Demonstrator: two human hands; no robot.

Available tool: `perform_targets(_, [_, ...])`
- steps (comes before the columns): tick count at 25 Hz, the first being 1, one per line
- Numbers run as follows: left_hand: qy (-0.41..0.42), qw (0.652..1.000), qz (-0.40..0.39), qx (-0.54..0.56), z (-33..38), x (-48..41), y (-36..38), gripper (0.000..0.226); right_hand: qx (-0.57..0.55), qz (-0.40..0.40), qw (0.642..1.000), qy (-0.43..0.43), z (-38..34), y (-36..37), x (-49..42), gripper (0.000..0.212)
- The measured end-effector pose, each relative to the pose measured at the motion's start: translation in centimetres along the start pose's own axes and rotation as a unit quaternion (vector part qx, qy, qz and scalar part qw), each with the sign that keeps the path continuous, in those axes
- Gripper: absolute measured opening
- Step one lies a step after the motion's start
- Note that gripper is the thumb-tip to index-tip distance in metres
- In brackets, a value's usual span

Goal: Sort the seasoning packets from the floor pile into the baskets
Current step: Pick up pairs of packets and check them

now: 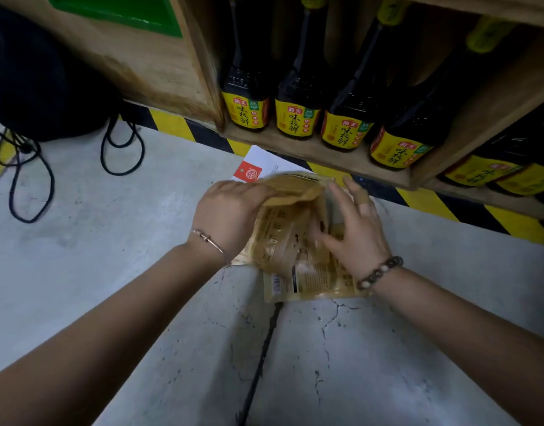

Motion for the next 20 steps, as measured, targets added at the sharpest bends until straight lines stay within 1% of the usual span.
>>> perform_targets(1, [0.007,1.0,0.018,0.02,0.7,-0.2,-1.3,0.027,-0.022,-0.002,1.0,-0.01,-0.4,-0.3,-0.3,0.071])
perform_targets(2, [0.009,0.999,0.021,0.04,1.3,-0.5,-2.1,0.028,-0.055,-0.009,0.998,-0.022,-0.9,-0.4,-0.6,0.06])
perform_targets(4, [-0.011,0.997,0.016,0.079,1.7,-0.7,-2.8,0.029,-0.147,-0.027,0.989,-0.021,-1.6,-0.6,-1.0,0.023])
perform_targets(5, [-0.037,0.993,0.025,0.107,1.2,-0.7,-2.8,0.027,-0.193,-0.032,0.981,-0.001,-1.4,-0.6,-1.2,0.012])
perform_targets(6, [-0.073,0.986,0.05,0.142,0.1,-0.5,-2.8,0.026,-0.221,-0.02,0.975,0.023,-0.9,-0.8,-1.3,0.011])
perform_targets(7, [-0.112,0.975,0.078,0.175,-1.4,0.0,-2.7,0.028,-0.227,0.004,0.973,0.045,-0.2,-1.3,-1.4,0.008])
perform_targets(8, [-0.147,0.966,0.091,0.192,-2.9,0.7,-2.2,0.037,-0.23,0.038,0.97,0.068,0.8,-1.9,-1.3,0.009])
perform_targets(9, [-0.17,0.966,0.069,0.18,-4.4,1.5,-1.0,0.05,-0.24,0.073,0.964,0.089,1.8,-2.5,-1.0,0.009])
perform_targets(10, [-0.177,0.975,-0.012,0.131,-5.5,2.5,1.2,0.067,-0.263,0.101,0.954,0.105,2.7,-3.1,-0.6,0.006])
perform_targets(11, [-0.167,0.975,-0.137,0.052,-6.3,4.1,4.3,0.087,-0.284,0.121,0.943,0.122,3.5,-3.3,-0.1,0.009])
perform_targets(12, [-0.142,0.955,-0.258,-0.033,-6.9,6.1,7.1,0.105,-0.302,0.128,0.935,0.135,4.0,-3.3,0.3,0.015])
perform_targets(13, [-0.107,0.931,-0.336,-0.096,-7.1,8.1,9.3,0.117,-0.316,0.129,0.928,0.146,4.5,-3.0,0.6,0.017])
perform_targets(14, [-0.079,0.919,-0.366,-0.128,-7.2,9.4,10.6,0.123,-0.33,0.123,0.922,0.158,4.9,-2.6,1.0,0.018])
perform_targets(15, [-0.068,0.919,-0.363,-0.136,-7.1,9.9,11.4,0.124,-0.34,0.118,0.917,0.172,5.2,-2.2,1.2,0.018])
perform_targets(16, [-0.071,0.928,-0.342,-0.127,-7.0,9.7,11.6,0.121,-0.348,0.115,0.911,0.187,5.3,-1.8,1.5,0.018])
perform_targets(18, [-0.067,0.946,-0.295,-0.12,-6.7,8.8,11.0,0.11,-0.367,0.12,0.896,0.22,5.9,-1.3,2.1,0.018])
perform_targets(20, [-0.05,0.954,-0.26,-0.14,-6.6,8.6,10.2,0.098,-0.386,0.121,0.881,0.246,6.4,-0.9,2.6,0.017])
Point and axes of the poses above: each hand's wrist, its own x-axis away from the middle knuckle, its own y-axis out of the palm, z = x × y, the point moved 9 cm from there along -x, towards the middle knuckle
